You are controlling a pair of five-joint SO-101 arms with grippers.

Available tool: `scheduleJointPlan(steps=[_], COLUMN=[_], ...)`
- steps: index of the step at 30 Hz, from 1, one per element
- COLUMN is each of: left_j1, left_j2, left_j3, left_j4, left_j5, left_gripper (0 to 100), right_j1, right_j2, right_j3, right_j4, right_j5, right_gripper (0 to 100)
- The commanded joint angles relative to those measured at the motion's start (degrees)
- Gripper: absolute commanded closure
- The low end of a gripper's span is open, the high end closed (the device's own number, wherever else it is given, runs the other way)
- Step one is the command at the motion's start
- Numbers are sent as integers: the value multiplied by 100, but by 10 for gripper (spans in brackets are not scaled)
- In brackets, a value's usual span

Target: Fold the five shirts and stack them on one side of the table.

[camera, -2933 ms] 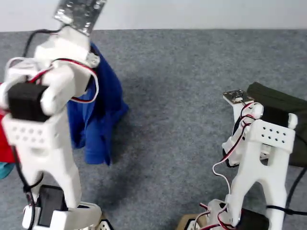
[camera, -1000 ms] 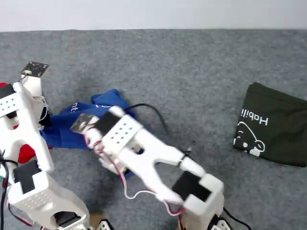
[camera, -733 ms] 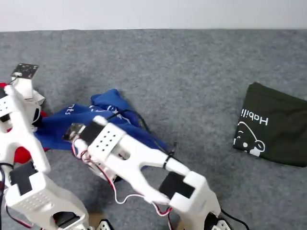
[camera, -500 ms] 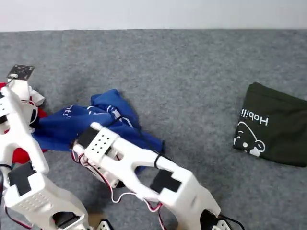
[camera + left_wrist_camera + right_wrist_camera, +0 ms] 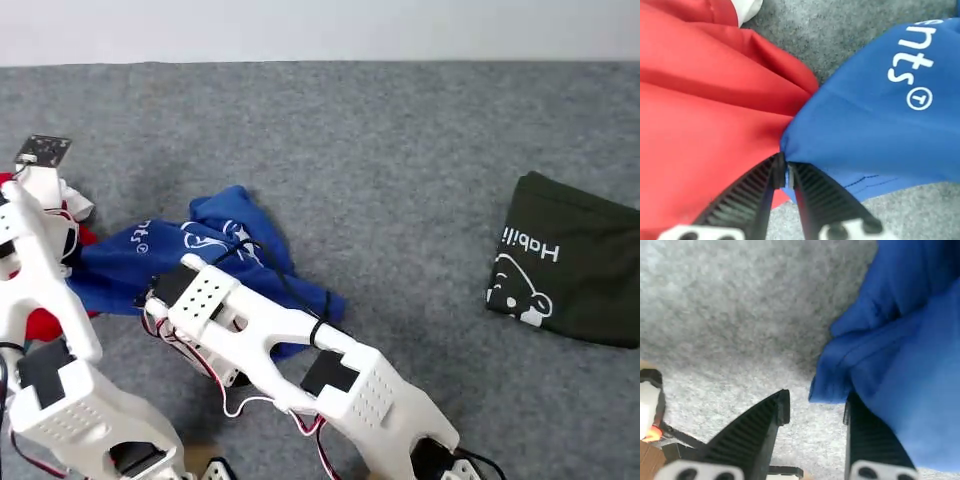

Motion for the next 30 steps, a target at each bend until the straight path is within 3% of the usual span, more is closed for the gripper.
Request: scheduleJointPlan(steps=[1, 8, 14, 19, 25, 30], left_j1=[-35, -35, -35, -9, 9, 413], left_j2=[-79, -79, -79, -88, -396, -1231], left_j3=[-22, -22, -22, -48, -57, -57], left_j4=[-88, -88, -70, -62, 88, 431], left_j5=[-26, -26, -26, -26, -35, -44], left_gripper=[995, 995, 995, 995, 995, 995], right_j1=[84, 163, 611, 1086, 1569, 2097], right_j2=[-13, 541, 673, 637, -295, -1464], right_j3=[-246, -281, -738, -1336, -1336, -1336], right_j4=[127, -4, 40, 259, 268, 268], right_j5=[-9, 0, 536, 941, 1266, 1732], right_gripper=[809, 812, 990, 988, 988, 988])
